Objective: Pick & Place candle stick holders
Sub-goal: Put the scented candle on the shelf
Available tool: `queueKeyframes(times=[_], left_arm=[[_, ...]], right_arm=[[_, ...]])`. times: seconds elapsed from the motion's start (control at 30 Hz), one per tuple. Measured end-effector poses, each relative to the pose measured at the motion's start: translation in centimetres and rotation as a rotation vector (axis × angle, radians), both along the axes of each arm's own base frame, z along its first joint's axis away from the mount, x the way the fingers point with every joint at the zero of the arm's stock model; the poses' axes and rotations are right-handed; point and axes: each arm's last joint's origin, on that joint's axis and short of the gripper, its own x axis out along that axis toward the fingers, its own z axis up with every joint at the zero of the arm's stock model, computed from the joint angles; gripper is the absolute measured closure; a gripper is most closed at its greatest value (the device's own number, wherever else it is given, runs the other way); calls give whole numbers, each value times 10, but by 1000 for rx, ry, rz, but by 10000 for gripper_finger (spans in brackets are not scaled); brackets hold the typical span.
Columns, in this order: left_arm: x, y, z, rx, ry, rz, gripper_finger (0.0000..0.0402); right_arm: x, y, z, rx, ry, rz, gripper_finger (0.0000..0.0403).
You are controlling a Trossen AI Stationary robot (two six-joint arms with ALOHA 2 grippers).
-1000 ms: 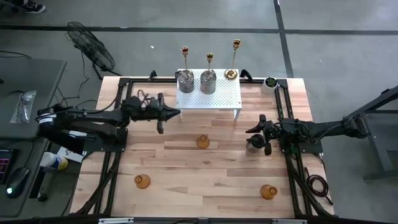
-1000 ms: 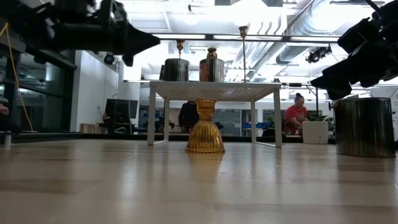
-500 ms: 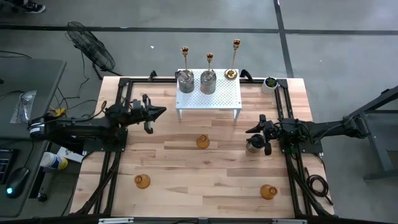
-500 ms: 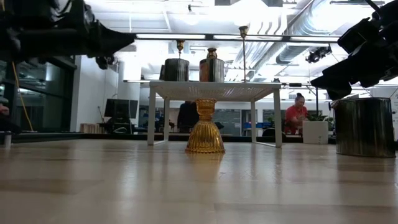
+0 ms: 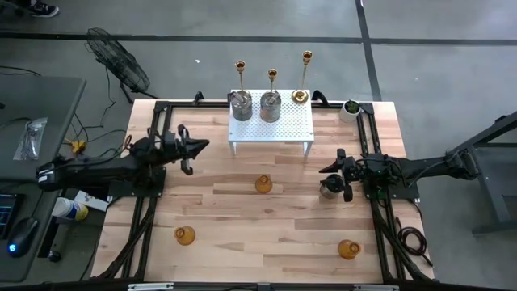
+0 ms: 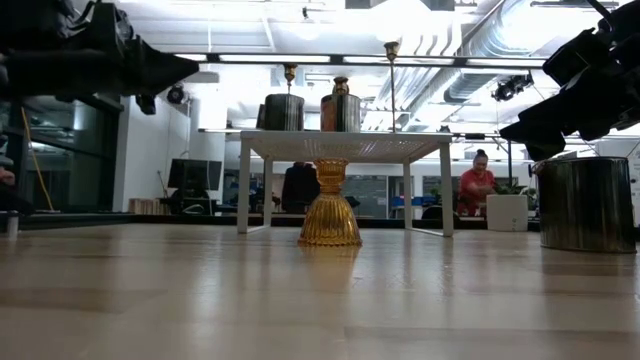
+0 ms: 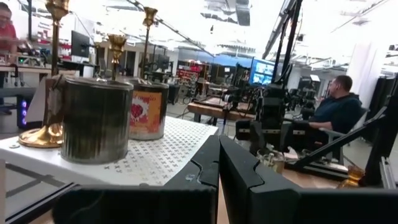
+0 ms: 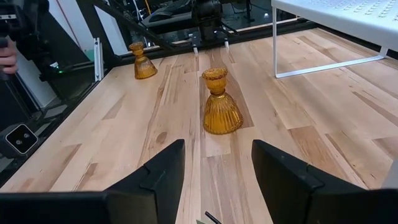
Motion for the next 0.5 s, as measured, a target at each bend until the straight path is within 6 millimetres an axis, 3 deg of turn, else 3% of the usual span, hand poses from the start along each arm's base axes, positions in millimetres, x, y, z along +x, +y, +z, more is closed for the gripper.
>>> queueKeyframes(times=[0.5], left_arm=[[-28,-8,-17,-84,102,17,402]], right_arm=[[0,0,0,0,0,0,224]])
